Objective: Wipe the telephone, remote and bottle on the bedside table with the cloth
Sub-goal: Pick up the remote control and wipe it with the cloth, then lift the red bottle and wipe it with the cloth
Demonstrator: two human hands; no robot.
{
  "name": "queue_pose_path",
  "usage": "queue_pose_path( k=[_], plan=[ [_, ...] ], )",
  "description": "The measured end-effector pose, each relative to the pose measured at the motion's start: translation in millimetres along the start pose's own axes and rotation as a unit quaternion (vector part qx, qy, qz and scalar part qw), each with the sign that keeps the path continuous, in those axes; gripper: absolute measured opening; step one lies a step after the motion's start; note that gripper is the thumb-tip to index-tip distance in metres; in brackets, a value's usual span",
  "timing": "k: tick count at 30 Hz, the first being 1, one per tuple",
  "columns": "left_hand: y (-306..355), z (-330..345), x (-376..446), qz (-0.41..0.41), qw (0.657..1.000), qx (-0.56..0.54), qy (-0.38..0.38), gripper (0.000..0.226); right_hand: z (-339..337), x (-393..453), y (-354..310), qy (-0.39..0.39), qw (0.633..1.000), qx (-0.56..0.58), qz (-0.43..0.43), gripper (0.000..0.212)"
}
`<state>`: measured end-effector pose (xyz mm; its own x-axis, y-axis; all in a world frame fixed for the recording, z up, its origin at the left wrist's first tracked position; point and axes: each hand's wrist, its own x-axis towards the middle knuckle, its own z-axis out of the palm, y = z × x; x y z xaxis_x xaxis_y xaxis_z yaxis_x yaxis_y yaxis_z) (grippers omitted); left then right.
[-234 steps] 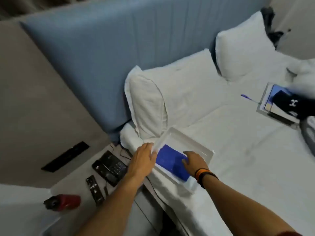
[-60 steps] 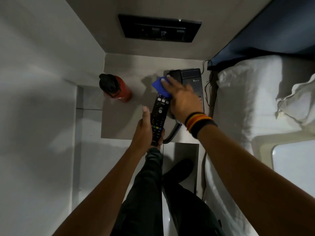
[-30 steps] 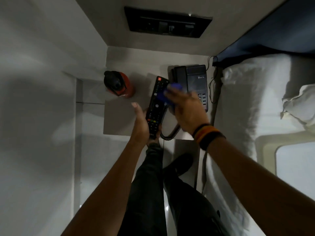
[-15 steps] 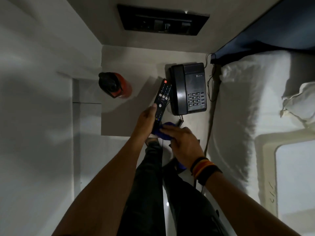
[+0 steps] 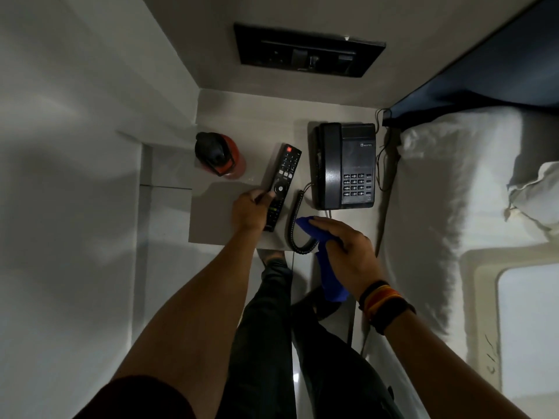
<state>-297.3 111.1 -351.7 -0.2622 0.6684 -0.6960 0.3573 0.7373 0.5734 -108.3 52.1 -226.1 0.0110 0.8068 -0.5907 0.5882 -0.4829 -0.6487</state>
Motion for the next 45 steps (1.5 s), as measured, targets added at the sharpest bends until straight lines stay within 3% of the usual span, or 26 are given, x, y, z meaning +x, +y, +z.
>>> queue_pose_path(
  k=[4,7,10,13,15,18,22,24,26,29,31,34,36,39,41,43,45],
  plan=[
    [-20,-34,-24,0.039,0.994,-0.038,0.094,0.018,4,-8,-5,0.027,0.999,0.042,-0.005,0.054],
    [-35,-73,-41,0.117,0.975,-0.078,0.175,0.043,3,-13,-11,0.043,0.997,0.071,0.002,0.055],
    [-23,-111,-29,0.145,0.978,-0.106,0.11,0.093,2,-11,-16,0.045,0.992,0.115,0.009,0.051],
    [14,-139,5,0.187,0.982,-0.006,0.009,0.117,2,-9,-25,0.045,0.989,0.139,-0.006,0.049],
    [43,-145,24,0.212,0.976,0.042,-0.029,0.109,1,-7,-33,0.056,0.988,0.142,-0.03,0.05],
    [68,-142,47,0.263,0.959,0.09,-0.048,0.077,-2,-2,-46,0.061,0.991,0.092,-0.079,0.048],
    [92,-131,46,0.207,0.977,0.042,0.021,0.037,-5,13,-73,0.103,0.976,-0.042,-0.187,0.053],
    [105,-128,38,0.191,0.98,-0.023,0.051,0.036,-5,26,-95,0.145,0.95,-0.089,-0.262,0.053],
    [118,-128,32,0.162,0.983,-0.086,0.019,0.051,2,41,-118,0.148,0.924,-0.136,-0.324,0.055],
    [135,-135,21,0.099,0.987,-0.127,-0.021,0.061,25,57,-133,0.077,0.89,-0.263,-0.366,0.062],
    [139,-139,16,0.054,0.991,-0.125,-0.012,0.06,41,59,-125,0.033,0.864,-0.355,-0.356,0.078],
    [133,-144,10,-0.001,0.992,-0.126,0.007,0.06,55,40,-89,-0.019,0.828,-0.396,-0.398,0.084],
    [126,-146,7,-0.019,0.994,-0.108,0.013,0.062,58,18,-58,-0.043,0.832,-0.397,-0.386,0.081],
    [114,-148,8,-0.017,0.993,-0.096,0.059,0.06,57,-6,-30,-0.137,0.841,-0.427,-0.302,0.075],
    [108,-150,11,-0.014,0.991,-0.097,0.088,0.053,50,-14,-34,-0.16,0.87,-0.395,-0.25,0.065],
    [103,-153,11,-0.016,0.99,-0.09,0.103,0.048,42,-18,-51,-0.082,0.917,-0.306,-0.242,0.052],
    [101,-154,10,-0.018,0.99,-0.079,0.114,0.046,40,-13,-74,0.032,0.93,-0.232,-0.285,0.048]
  ],
)
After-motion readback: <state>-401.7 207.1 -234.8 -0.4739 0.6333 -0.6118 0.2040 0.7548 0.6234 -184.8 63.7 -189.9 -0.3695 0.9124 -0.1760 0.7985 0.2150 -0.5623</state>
